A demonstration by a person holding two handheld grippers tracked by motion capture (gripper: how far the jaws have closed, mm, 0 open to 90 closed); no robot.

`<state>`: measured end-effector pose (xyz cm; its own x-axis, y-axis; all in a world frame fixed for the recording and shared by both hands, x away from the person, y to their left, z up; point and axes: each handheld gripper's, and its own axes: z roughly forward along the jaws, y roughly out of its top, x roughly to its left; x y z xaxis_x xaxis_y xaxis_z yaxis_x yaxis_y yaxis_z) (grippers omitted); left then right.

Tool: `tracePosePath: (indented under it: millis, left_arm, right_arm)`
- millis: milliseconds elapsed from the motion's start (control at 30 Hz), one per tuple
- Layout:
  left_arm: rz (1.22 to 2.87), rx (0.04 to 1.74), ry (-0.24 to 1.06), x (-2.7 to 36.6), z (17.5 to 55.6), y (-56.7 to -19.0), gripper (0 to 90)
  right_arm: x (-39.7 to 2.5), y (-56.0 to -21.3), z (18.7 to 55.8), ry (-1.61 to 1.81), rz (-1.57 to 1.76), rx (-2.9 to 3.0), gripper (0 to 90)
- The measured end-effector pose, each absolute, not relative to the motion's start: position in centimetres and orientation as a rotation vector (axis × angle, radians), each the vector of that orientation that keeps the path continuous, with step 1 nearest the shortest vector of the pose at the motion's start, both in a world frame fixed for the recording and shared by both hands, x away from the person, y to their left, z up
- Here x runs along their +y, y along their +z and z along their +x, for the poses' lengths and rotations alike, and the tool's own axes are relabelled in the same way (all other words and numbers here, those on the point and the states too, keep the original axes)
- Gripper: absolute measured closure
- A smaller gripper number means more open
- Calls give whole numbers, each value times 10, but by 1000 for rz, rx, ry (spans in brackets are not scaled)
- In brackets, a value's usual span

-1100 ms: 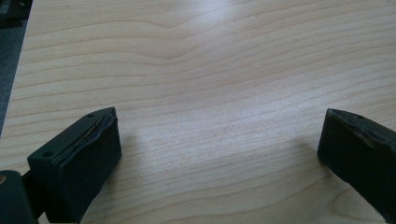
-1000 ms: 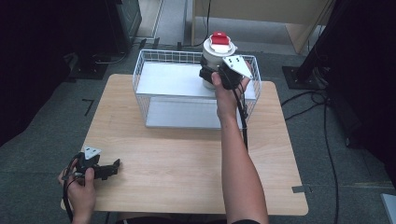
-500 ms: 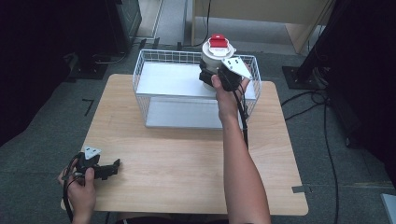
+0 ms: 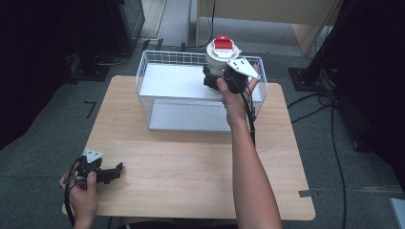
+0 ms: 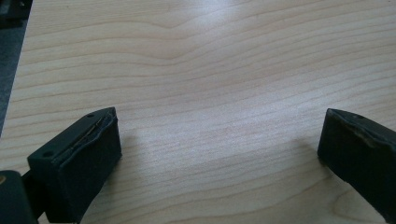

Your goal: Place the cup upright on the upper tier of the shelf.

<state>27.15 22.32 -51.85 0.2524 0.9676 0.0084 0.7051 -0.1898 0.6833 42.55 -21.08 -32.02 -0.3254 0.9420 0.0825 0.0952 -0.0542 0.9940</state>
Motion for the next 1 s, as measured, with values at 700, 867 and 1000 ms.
tracePosePath:
  millis: [700,867,1000]
  left_arm:
    - [1968,1515,608,223,271,-519,0]
    - [1971,1514,609,223,271,-518,0]
    - [1966,1515,609,223,272,-519,0]
  right_arm:
    - [-223,-348,395,1425,1139,1568,0]
    - [-226,-356,385,1434,1145,1571,0]
    - [-229,-363,374,1443,1138,1578,0]
